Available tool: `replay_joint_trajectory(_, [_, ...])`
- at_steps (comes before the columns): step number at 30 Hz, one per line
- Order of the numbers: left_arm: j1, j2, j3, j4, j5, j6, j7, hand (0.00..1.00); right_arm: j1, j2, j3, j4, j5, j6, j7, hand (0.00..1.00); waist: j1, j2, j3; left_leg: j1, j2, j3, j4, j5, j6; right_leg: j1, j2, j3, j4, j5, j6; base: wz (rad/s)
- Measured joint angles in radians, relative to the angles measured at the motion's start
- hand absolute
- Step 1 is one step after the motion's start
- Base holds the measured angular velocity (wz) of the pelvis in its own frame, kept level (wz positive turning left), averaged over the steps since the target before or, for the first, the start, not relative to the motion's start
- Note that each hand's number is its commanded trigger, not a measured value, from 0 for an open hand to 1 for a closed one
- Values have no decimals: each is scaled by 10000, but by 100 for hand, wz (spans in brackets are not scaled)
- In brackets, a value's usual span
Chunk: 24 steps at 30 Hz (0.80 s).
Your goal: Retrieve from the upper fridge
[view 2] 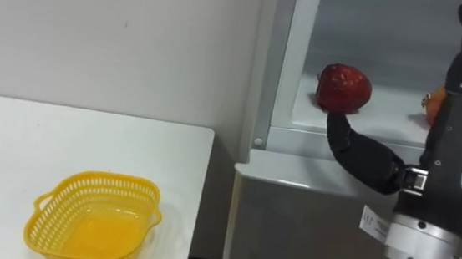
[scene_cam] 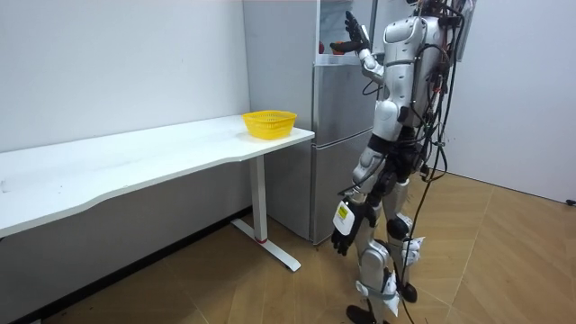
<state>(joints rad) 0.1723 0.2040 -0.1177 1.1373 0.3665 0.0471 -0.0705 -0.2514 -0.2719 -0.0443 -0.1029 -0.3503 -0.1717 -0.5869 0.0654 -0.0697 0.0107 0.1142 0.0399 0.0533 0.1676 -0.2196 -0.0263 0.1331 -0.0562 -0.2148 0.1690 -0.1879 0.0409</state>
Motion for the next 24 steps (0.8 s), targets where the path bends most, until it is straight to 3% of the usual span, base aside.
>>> replay_joint_trajectory(2, [-47,32,-2,-26,9,0,-52,0,-282,-241,15,459,70,144,125,0,28,-84,40,-7,-6,-78,22,3,0,43,-10,-99,-1,0,0,14])
replay_joint_trajectory(8, [-29,53,18,-185,201,78,-143,0,-1139,-534,30,909,197,310,233,0,255,-204,-7,-164,-18,-309,196,7,-5,65,-27,-380,2,0,0,13])
replay_joint_trajectory(15, [127,70,360,-199,207,181,-269,0,-2260,-841,185,3036,333,657,428,0,284,-250,-39,-152,-24,-370,306,8,-6,175,-32,-429,1,1,-1,1])
replay_joint_trajectory(24, [175,84,421,-187,203,199,-460,0,-2408,-932,203,3611,399,654,767,0,451,-370,-86,-147,-26,-416,436,16,-20,299,-42,-573,4,1,-2,2])
